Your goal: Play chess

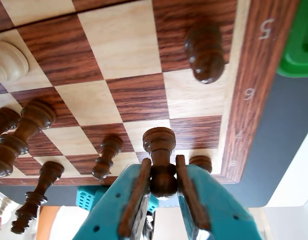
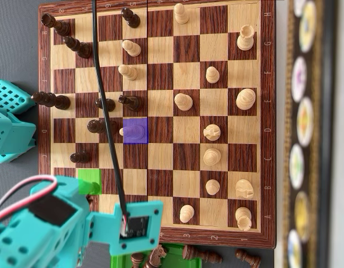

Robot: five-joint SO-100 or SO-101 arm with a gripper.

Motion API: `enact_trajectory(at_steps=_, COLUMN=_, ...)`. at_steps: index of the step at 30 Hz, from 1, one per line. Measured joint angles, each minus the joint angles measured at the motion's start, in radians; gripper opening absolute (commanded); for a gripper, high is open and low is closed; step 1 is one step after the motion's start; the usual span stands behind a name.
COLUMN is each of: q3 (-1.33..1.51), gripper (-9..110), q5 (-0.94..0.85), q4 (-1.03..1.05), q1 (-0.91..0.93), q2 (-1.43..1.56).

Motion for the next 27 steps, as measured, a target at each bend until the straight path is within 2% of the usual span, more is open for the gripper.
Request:
enact_trajectory(at_steps=7, q3=-0.114, gripper=3, q5=-0.061, q4=0.028, q1=0.067, q2=0.000)
enact_trajectory(at_steps=19, q3=-0.189, gripper=3, q5=-0.069, q4=-0.087, q1=0.074, q2=-0.014)
enact_trajectory(at_steps=27, q3=-0.301, gripper=3, q5=-0.069, q4=-0.112, q1=0.074, q2=-0.193)
